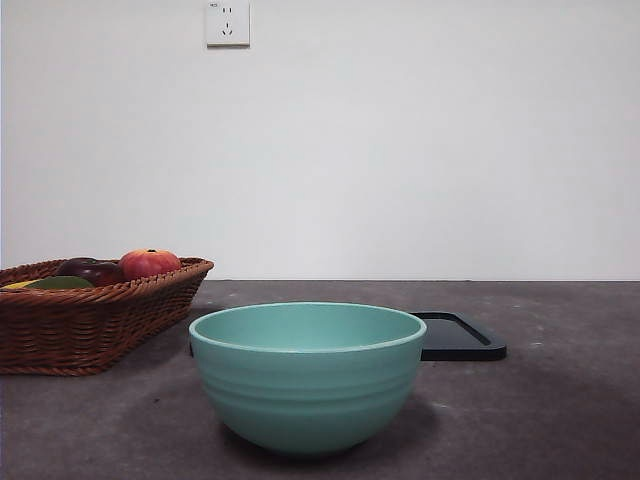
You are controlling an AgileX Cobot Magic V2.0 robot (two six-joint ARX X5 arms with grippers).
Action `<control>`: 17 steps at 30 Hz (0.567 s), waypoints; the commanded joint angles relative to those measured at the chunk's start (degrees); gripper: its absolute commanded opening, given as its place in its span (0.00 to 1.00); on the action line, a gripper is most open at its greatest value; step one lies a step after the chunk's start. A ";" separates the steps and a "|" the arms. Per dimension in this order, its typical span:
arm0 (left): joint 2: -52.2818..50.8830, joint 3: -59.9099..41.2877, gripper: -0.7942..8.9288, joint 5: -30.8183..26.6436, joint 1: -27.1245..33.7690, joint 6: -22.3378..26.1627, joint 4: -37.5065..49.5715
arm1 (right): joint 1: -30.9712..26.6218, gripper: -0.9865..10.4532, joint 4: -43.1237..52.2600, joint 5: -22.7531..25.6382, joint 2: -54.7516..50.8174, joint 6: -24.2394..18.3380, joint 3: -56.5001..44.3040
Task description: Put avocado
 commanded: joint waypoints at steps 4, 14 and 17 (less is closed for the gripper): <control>5.25 13.00 0.10 0.07 -0.11 -0.31 -9.70 | 0.44 0.09 -6.51 -1.57 5.25 3.02 11.61; 17.11 33.03 0.10 15.12 -0.11 1.51 -23.87 | 0.44 0.09 -21.44 -15.30 18.18 -1.05 30.10; 21.22 37.27 0.10 20.98 -0.11 1.53 -26.91 | 0.44 0.09 -24.83 -19.80 21.59 -3.17 34.12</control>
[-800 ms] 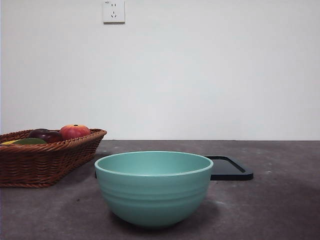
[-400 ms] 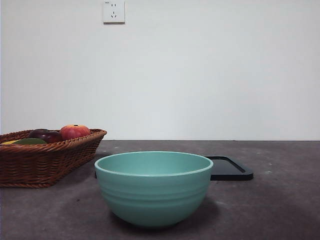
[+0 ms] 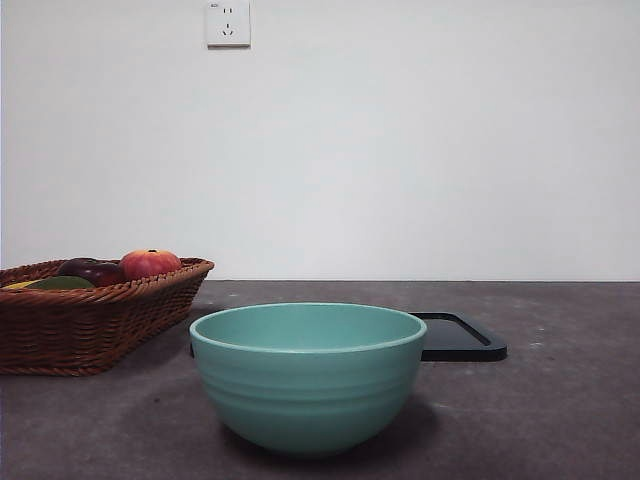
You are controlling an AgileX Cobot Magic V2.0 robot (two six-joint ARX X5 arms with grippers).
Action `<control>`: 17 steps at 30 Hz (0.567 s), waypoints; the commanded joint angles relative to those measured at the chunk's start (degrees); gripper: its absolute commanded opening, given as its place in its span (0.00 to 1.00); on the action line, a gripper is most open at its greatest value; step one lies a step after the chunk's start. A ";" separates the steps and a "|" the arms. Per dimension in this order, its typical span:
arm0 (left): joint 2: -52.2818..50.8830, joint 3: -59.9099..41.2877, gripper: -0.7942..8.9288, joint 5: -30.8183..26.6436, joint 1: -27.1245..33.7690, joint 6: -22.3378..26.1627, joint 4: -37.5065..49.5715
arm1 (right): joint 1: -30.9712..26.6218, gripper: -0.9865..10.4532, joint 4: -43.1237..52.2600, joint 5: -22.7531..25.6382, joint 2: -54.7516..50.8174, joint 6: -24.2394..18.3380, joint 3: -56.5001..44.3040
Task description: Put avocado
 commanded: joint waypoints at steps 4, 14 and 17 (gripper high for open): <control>8.02 7.17 0.10 9.84 -0.11 0.94 -4.87 | 0.15 0.09 -4.92 -7.52 5.97 -6.95 7.13; 17.57 9.73 0.10 20.13 -1.16 3.61 -8.50 | 2.80 0.09 -12.20 -9.88 13.20 -14.23 12.31; 18.34 9.73 0.10 20.13 -1.55 5.42 -9.38 | 3.15 0.09 -13.81 -9.90 14.21 -14.23 12.31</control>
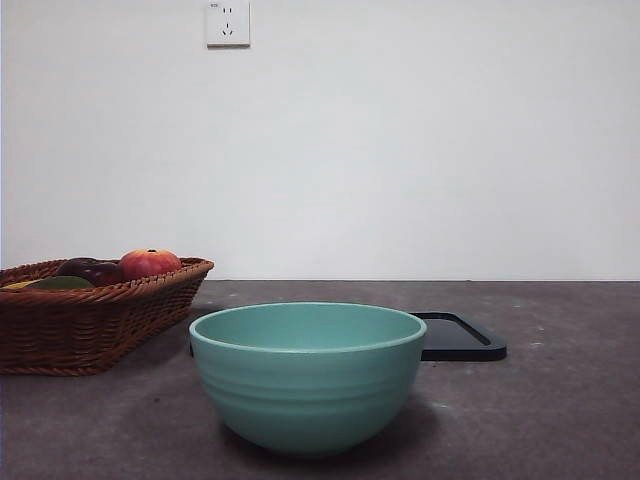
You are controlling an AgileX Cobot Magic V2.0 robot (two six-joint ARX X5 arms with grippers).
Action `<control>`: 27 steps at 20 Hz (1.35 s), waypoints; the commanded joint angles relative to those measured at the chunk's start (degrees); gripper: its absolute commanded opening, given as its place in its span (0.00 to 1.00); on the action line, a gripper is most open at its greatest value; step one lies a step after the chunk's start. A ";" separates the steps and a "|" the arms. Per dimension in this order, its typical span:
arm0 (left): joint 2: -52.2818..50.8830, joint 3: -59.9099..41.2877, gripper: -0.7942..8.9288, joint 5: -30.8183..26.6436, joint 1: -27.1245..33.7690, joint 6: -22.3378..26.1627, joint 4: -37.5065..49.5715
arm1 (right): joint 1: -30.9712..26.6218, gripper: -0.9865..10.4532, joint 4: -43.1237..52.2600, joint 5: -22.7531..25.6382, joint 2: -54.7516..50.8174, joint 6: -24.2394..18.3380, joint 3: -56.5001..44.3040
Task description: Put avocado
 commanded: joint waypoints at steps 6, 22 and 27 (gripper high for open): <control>0.31 1.14 0.17 0.46 -0.31 4.17 -5.46 | 0.42 0.10 -0.09 -0.15 0.57 -1.38 1.07; 0.33 1.14 0.66 0.22 -0.31 3.80 -7.56 | 0.42 0.56 0.94 -0.13 0.57 -1.31 1.07; 3.39 1.14 0.66 -4.94 -0.31 3.85 -9.97 | 0.55 0.56 0.37 -0.26 0.57 -1.09 1.07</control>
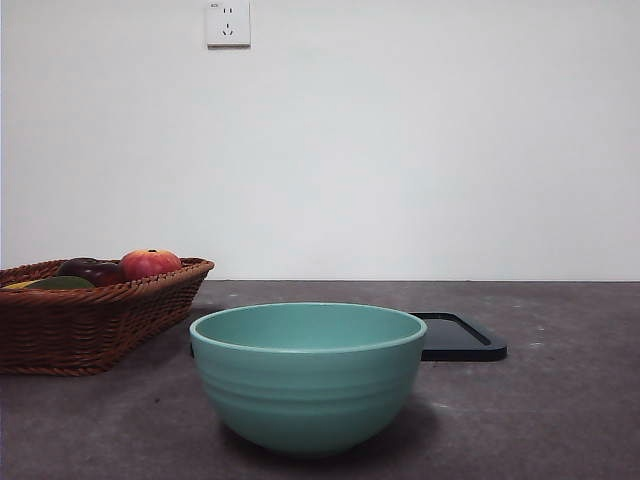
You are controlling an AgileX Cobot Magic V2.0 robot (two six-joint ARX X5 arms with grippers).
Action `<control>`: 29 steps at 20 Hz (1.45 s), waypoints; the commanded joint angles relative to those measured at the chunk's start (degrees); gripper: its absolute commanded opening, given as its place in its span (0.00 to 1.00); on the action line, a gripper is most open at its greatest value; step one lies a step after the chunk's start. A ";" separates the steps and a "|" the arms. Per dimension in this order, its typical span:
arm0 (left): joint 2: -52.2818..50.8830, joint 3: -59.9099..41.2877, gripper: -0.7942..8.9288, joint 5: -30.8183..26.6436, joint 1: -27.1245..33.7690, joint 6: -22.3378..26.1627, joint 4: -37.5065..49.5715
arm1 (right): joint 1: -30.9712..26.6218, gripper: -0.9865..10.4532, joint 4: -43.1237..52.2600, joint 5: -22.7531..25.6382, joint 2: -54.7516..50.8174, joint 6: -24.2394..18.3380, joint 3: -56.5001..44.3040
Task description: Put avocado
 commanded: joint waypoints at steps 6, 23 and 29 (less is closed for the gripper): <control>18.21 1.88 0.66 -13.66 -0.11 3.23 0.22 | 0.24 0.56 0.20 -2.19 0.28 0.00 1.05; 51.49 2.99 0.65 -22.58 -6.14 5.70 20.20 | 0.24 0.56 0.22 -3.15 0.28 1.05 1.05; 53.37 2.99 0.51 -25.22 -6.45 5.84 21.24 | 0.24 0.56 0.22 -3.15 0.28 1.07 1.05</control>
